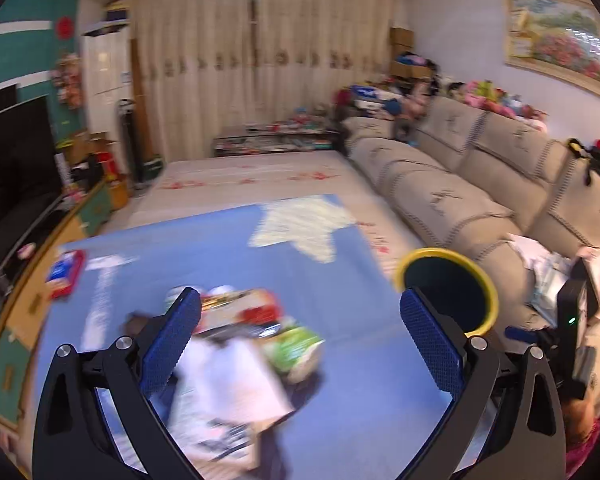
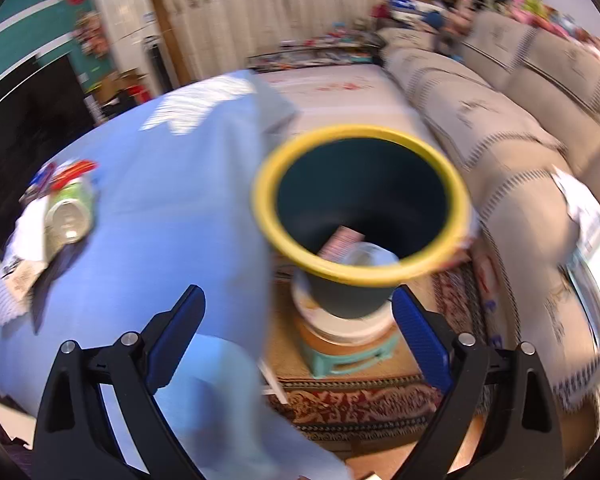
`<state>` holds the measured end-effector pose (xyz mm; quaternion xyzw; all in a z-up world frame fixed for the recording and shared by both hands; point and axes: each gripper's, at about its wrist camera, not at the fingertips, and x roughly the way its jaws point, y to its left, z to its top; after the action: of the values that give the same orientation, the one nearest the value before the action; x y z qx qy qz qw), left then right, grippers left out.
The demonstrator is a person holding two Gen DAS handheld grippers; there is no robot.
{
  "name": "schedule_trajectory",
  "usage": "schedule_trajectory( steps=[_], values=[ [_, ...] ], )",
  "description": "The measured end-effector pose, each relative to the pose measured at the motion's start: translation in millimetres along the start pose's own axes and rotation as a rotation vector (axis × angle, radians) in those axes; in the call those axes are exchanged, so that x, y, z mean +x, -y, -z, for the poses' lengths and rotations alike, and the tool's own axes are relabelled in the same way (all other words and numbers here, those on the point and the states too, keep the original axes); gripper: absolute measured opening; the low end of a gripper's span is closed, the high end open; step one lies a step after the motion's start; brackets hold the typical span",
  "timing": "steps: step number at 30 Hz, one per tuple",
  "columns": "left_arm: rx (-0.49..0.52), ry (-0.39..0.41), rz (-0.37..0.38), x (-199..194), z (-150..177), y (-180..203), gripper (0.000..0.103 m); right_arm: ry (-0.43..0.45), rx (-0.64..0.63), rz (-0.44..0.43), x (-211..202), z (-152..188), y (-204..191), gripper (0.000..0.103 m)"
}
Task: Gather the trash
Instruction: 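Move both tools back over the remaining trash on the table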
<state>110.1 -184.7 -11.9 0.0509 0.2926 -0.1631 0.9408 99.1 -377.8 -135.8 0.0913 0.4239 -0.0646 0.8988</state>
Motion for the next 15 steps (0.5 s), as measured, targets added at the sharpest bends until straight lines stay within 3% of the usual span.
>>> schedule_trajectory(
  steps=[3,7,11,15],
  values=[
    [-0.035,-0.004,-0.091,-17.8,18.9,-33.5,0.098,-0.001,-0.088,-0.072,6.2,-12.2,-41.8,0.09],
    [-0.08,-0.013,-0.129,-27.4,34.2,-63.2,0.098,0.009,-0.208,-0.182,11.7,-25.7,-98.4,0.089],
    [-0.105,-0.011,-0.138,-30.9,43.0,-82.6,0.098,-0.025,-0.319,-0.216,30.9,-34.9,-144.3,0.069],
    [-0.11,-0.008,-0.13,-31.4,47.7,-89.9,0.098,-0.041,-0.381,-0.211,51.4,-41.2,-172.1,0.067]
  ],
)
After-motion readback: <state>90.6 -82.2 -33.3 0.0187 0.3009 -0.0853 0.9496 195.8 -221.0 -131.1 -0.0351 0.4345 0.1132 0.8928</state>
